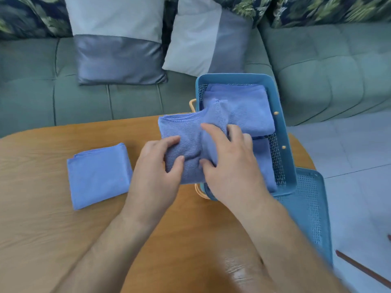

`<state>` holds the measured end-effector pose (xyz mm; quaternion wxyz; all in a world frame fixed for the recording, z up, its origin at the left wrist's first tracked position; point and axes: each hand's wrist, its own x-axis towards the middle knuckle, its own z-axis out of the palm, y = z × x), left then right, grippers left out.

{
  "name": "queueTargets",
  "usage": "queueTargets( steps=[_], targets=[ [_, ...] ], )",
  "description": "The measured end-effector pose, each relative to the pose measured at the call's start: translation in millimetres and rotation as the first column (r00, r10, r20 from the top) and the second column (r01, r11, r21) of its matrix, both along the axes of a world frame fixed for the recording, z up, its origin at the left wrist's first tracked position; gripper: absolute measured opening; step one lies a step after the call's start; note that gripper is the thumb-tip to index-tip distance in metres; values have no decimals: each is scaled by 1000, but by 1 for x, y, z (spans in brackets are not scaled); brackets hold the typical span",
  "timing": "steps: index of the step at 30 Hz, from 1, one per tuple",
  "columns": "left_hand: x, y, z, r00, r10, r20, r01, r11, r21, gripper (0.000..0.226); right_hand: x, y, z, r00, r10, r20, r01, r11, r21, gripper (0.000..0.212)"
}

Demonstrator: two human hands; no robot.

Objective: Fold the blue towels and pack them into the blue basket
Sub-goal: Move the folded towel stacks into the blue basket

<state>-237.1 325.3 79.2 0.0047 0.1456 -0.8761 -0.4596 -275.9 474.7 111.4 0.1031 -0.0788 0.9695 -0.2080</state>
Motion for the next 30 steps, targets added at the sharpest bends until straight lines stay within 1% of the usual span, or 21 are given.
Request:
queueTargets(
  steps=[3, 6, 8, 10, 13, 14, 16, 17, 18, 19, 21, 22, 23, 24, 25, 26, 28, 30],
  targets=[
    [-4, 49, 6, 990, -123, 62, 122, 992, 19, 46, 0, 53, 8, 996, -73, 56, 70, 997, 43, 70],
    [-5, 92, 4, 964, -215, 155, 220, 975, -13, 50, -1, 91, 0, 982, -123, 144, 110, 990, 93, 74],
    [-7, 114, -1, 947, -245, 209, 265, 961, -76, 48, -1, 103, -9, 972, -126, 196, 107, 989, 104, 79],
    [-9, 125, -6, 936, -247, 252, 295, 940, -173, 45, 1, 110, -18, 960, -123, 250, 102, 990, 96, 83],
    [-11, 130, -10, 913, -233, 336, 331, 903, -274, 45, 1, 119, -28, 951, -126, 284, 106, 991, 84, 86],
    [-11, 130, -11, 912, -237, 335, 349, 877, -329, 44, 0, 122, -30, 951, -126, 283, 102, 990, 100, 87],
    [-9, 127, -18, 932, -237, 275, 349, 792, -500, 47, -3, 121, -32, 960, -111, 256, 52, 972, 229, 91],
    [-8, 125, -19, 938, -238, 252, 344, 726, -596, 49, -2, 119, -34, 974, -92, 205, 25, 950, 311, 92],
    [-6, 124, -19, 945, -252, 209, 326, 661, -676, 50, 0, 116, -35, 991, -55, 121, 4, 924, 383, 91],
    [-5, 122, -18, 936, -297, 190, 340, 616, -711, 54, 2, 113, -38, 1000, -12, 28, -1, 903, 429, 88],
    [-4, 121, -19, 882, -446, 153, 406, 553, -728, 62, 4, 109, -43, 990, 85, -115, -29, 908, 419, 77],
    [-5, 120, -24, 851, -500, 164, 445, 516, -732, 65, 3, 110, -45, 983, 154, -101, -97, 900, 425, 75],
    [-8, 120, -25, 830, -518, 205, 478, 474, -740, 67, 0, 112, -46, 978, 209, -26, -179, 888, 423, 79],
    [-12, 119, -24, 816, -511, 268, 517, 440, -734, 70, -4, 114, -48, 970, 219, 104, -242, 890, 386, 84],
    [-17, 119, -22, 805, -481, 346, 556, 411, -722, 76, -10, 117, -46, 954, 188, 232, -262, 900, 349, 91],
    [-23, 118, -24, 780, -457, 428, 606, 379, -699, 84, -15, 118, -45, 939, 160, 305, -261, 908, 327, 97],
    [-32, 115, -26, 710, -423, 564, 699, 318, -641, 92, -20, 116, -49, 937, 132, 322, -232, 927, 296, 104],
    [-38, 115, -28, 684, -421, 595, 721, 272, -637, 97, -21, 112, -56, 934, 121, 335, -224, 932, 287, 108]
  ],
)
